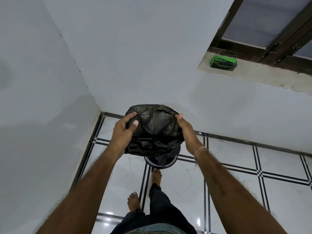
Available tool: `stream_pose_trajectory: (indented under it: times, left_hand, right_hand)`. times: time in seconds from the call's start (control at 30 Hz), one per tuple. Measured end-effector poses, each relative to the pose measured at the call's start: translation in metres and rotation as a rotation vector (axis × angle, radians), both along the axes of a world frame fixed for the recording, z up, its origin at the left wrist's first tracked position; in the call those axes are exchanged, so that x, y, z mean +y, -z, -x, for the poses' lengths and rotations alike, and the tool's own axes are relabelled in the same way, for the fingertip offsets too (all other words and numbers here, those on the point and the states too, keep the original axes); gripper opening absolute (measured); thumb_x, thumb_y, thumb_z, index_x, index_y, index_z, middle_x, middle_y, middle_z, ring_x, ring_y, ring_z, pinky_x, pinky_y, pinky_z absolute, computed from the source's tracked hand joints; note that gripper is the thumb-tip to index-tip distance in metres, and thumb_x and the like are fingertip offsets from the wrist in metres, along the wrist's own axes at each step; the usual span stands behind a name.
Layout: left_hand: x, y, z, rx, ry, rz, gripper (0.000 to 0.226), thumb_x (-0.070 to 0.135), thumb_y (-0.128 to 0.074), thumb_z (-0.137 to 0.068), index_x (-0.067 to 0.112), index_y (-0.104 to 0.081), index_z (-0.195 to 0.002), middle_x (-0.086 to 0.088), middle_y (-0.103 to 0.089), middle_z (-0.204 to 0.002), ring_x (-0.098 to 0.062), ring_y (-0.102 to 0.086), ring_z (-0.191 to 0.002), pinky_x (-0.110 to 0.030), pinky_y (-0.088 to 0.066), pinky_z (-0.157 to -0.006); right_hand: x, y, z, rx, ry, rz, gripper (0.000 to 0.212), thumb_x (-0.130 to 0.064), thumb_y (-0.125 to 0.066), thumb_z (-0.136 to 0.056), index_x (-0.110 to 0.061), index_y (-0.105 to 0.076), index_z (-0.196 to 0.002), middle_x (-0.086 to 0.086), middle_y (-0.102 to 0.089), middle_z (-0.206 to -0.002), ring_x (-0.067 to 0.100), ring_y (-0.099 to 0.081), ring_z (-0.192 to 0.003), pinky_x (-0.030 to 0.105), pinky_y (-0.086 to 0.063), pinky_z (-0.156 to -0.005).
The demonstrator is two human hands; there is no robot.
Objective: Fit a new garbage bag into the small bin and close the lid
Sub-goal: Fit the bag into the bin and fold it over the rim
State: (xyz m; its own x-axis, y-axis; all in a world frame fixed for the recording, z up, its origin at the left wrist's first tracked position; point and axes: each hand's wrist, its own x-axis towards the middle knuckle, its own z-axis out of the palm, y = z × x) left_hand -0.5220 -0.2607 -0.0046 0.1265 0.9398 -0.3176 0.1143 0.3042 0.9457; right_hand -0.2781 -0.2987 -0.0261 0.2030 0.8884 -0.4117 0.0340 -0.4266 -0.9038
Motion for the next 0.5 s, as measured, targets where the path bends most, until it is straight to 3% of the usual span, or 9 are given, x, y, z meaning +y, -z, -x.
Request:
stream_pose_trajectory:
  times: [0.07,0.13,0.23,0.37,0.5]
  left_hand:
    - [-0.001,0.011,-0.003,0.022,0.003,0.003,0.043,0.014,-0.058,-0.105,0.02,-0.057,-0.147,0.002,-0.06,-0.144,-0.011,-0.058,-0.131,-0.023,-0.05,-0.107]
    - [-0.006,0.024,-0.005,0.063,0.002,-0.008,0.045,0.015,-0.059,-0.105,0.021,-0.055,-0.149,0.005,-0.058,-0.144,-0.007,-0.054,-0.131,-0.011,-0.047,-0.099]
    - [-0.011,0.06,-0.013,0.11,-0.031,-0.002,0.047,0.017,-0.06,-0.104,0.02,-0.053,-0.15,0.004,-0.059,-0.144,-0.012,-0.054,-0.133,-0.027,-0.048,-0.109]
    - [-0.019,0.134,-0.029,0.228,-0.089,0.035,0.046,0.02,-0.062,-0.103,0.016,-0.054,-0.148,0.004,-0.059,-0.134,-0.021,-0.056,-0.13,-0.038,-0.048,-0.108]
    - [-0.026,0.227,-0.047,0.313,-0.07,0.12,0.05,0.018,-0.063,-0.101,0.013,-0.052,-0.15,-0.007,-0.063,-0.143,-0.025,-0.057,-0.133,-0.042,-0.045,-0.114]
  right_hand:
    - [-0.001,0.01,0.0,0.042,0.024,0.006,0.056,-0.084,-0.046,-0.089,-0.049,-0.071,-0.125,-0.015,-0.073,-0.13,0.002,-0.068,-0.121,0.021,-0.053,-0.098]
    - [-0.006,0.019,0.001,0.078,0.055,0.018,0.054,-0.083,-0.047,-0.09,-0.05,-0.07,-0.125,-0.016,-0.073,-0.131,0.002,-0.067,-0.123,0.017,-0.056,-0.094]
    - [-0.003,0.049,-0.002,0.08,0.123,0.05,0.048,-0.086,-0.049,-0.085,-0.058,-0.071,-0.117,-0.026,-0.073,-0.124,-0.005,-0.067,-0.117,0.011,-0.056,-0.087]
    - [-0.007,0.124,-0.007,0.069,0.22,0.103,0.051,-0.072,-0.046,-0.098,-0.04,-0.069,-0.13,-0.012,-0.073,-0.13,0.008,-0.068,-0.123,0.032,-0.055,-0.103]
    - [-0.024,0.224,-0.009,0.06,0.307,0.118,0.054,-0.071,-0.048,-0.096,-0.035,-0.068,-0.133,-0.006,-0.071,-0.134,0.015,-0.065,-0.128,0.043,-0.053,-0.11]
